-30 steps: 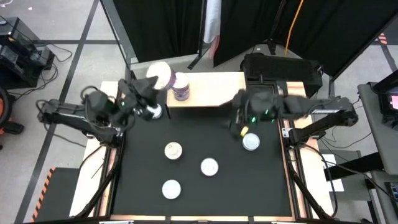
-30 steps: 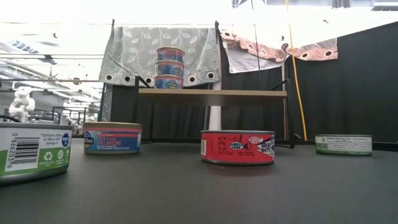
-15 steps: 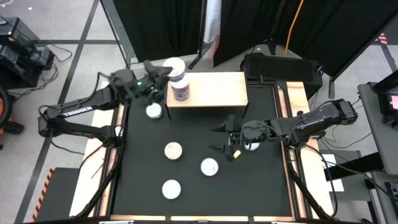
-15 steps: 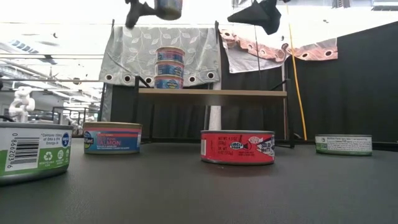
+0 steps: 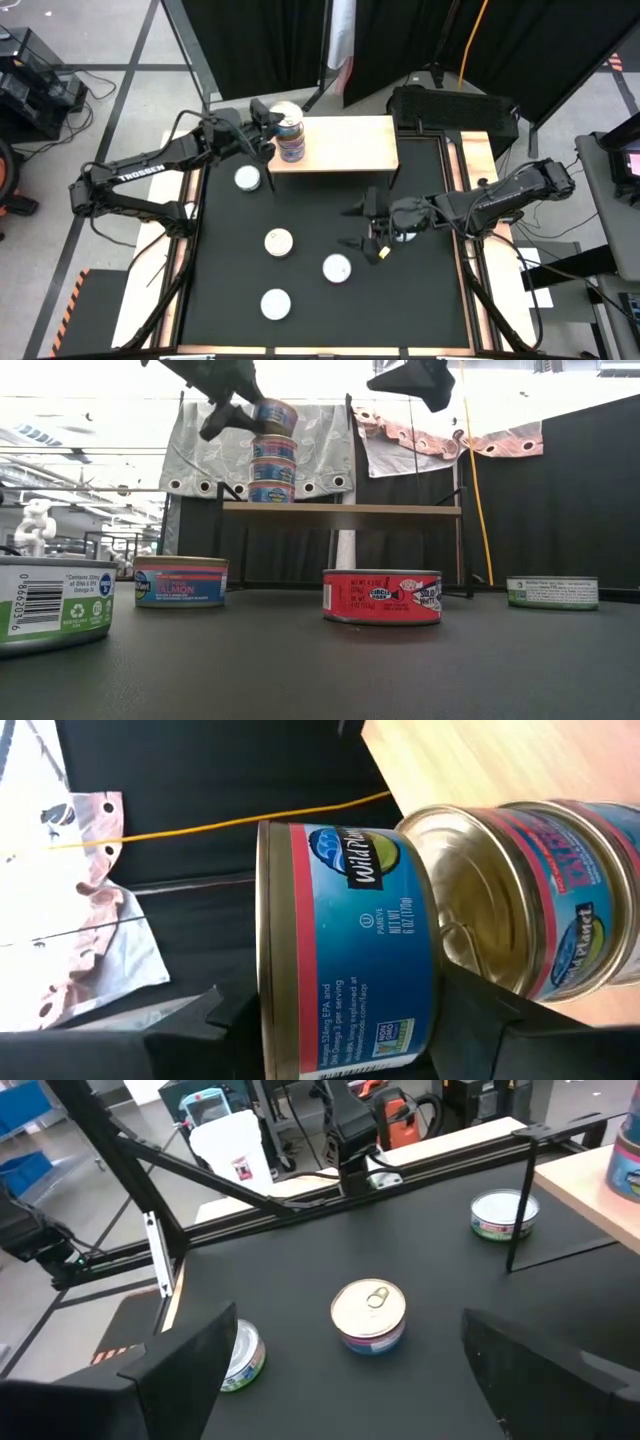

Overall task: Stack canned seafood by type on shelf
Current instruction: Stack the blue pink tuna can on top of the other blue pink tuna can on the shelf

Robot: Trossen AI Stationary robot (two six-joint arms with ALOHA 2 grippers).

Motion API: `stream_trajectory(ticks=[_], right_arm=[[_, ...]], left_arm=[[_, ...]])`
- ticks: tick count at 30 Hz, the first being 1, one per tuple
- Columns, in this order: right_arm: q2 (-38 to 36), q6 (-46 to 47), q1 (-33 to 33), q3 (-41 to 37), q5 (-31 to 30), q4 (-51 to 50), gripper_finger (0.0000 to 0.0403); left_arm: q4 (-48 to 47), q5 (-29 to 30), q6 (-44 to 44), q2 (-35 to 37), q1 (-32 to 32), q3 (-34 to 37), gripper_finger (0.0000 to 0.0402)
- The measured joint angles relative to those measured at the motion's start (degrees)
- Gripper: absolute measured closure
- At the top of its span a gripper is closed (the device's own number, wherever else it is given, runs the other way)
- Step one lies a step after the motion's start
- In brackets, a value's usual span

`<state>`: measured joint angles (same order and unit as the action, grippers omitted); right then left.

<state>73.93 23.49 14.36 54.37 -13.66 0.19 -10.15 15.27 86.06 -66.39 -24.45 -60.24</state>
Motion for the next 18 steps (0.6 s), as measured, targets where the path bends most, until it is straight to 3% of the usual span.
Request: stream_trajectory(ticks=[7, 18], right_arm=[[0.0, -0.61, 0.01, 0.0, 0.01, -0.02, 0.0026], [0.0, -0.83, 0.01, 0.0, 0.01, 0.0, 0.0026]], left_arm=[[-4.13, 0.03, 0.08, 0.0, 0.02, 0.01, 0.0196], [-2.88, -0.33, 1.48, 0.02, 0.02, -0.01, 0.0191]])
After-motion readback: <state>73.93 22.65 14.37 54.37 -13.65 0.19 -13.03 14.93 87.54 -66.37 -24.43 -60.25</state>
